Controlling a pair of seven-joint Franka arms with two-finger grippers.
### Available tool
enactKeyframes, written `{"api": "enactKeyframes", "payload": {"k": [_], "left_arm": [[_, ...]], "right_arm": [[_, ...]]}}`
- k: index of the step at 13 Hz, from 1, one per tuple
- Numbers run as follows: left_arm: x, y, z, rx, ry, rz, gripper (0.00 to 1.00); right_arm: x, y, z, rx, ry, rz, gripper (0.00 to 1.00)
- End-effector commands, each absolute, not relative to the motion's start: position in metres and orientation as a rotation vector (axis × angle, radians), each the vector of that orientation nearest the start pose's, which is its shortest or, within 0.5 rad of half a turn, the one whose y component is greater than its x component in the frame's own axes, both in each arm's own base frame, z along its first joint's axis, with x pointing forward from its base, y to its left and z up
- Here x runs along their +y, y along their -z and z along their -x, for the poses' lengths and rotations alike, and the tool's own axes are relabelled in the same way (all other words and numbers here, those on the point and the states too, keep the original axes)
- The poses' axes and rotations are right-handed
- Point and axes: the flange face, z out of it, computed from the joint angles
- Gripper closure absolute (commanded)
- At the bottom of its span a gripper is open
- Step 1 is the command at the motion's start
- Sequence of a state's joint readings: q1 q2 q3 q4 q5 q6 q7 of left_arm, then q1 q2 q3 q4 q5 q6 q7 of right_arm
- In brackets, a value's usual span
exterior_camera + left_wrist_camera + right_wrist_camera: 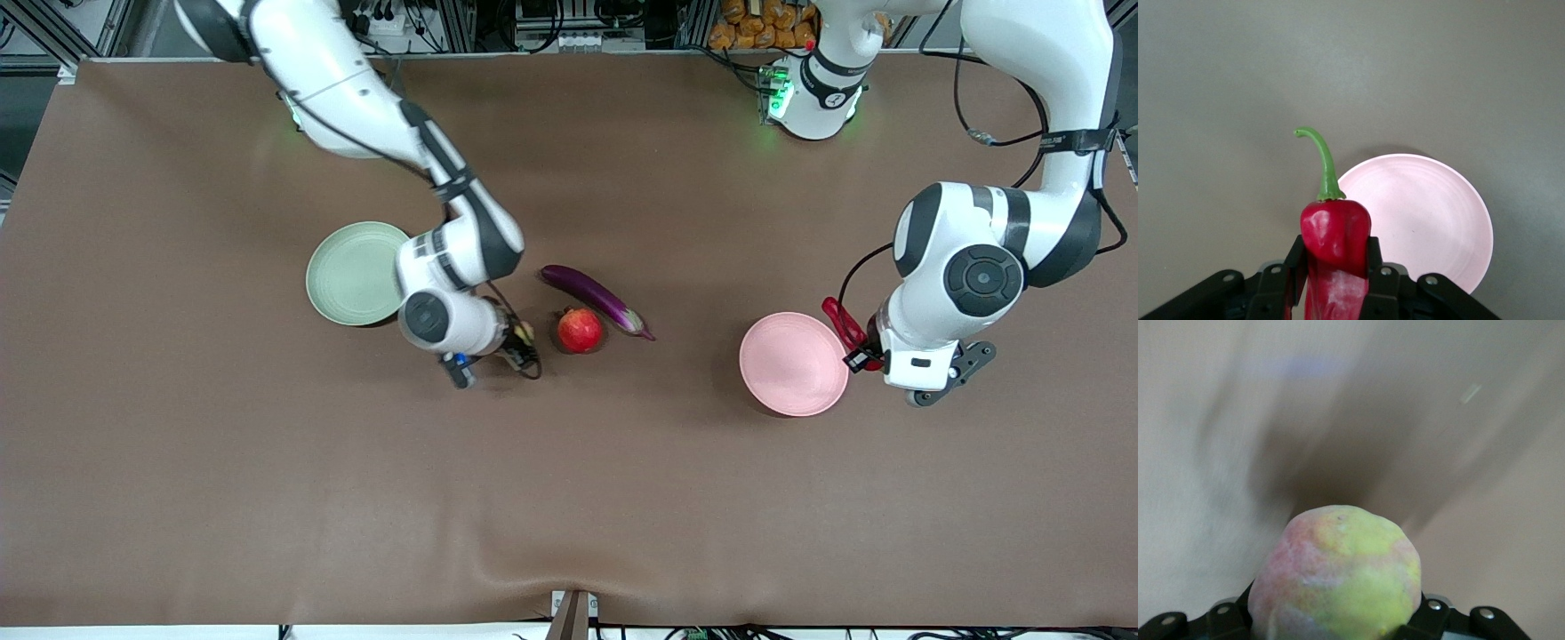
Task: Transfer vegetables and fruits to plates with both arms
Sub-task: 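Carry the chili onto the pink plate while the right gripper places the peach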
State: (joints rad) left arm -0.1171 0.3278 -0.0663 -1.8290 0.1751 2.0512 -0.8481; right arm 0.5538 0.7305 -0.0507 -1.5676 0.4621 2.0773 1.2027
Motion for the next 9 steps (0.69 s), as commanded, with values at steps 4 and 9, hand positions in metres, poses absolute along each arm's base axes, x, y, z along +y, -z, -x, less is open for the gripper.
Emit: {"api": "enactKeyframes", "payload": {"k": [4,9], "left_arm": [[-0.115,-0.323,-0.61,-0.718,-0.066,2.86,1.0],[-0.118,-0.295,-0.612,-0.702,-0.09,2.859,1.0]], "right_arm": [[0.185,-0.279,-0.588,0.945,-0.865,3.081,1.0],[0.114,-0.233,-0.504,0.814,-0.875,3.069,1.0]]}}
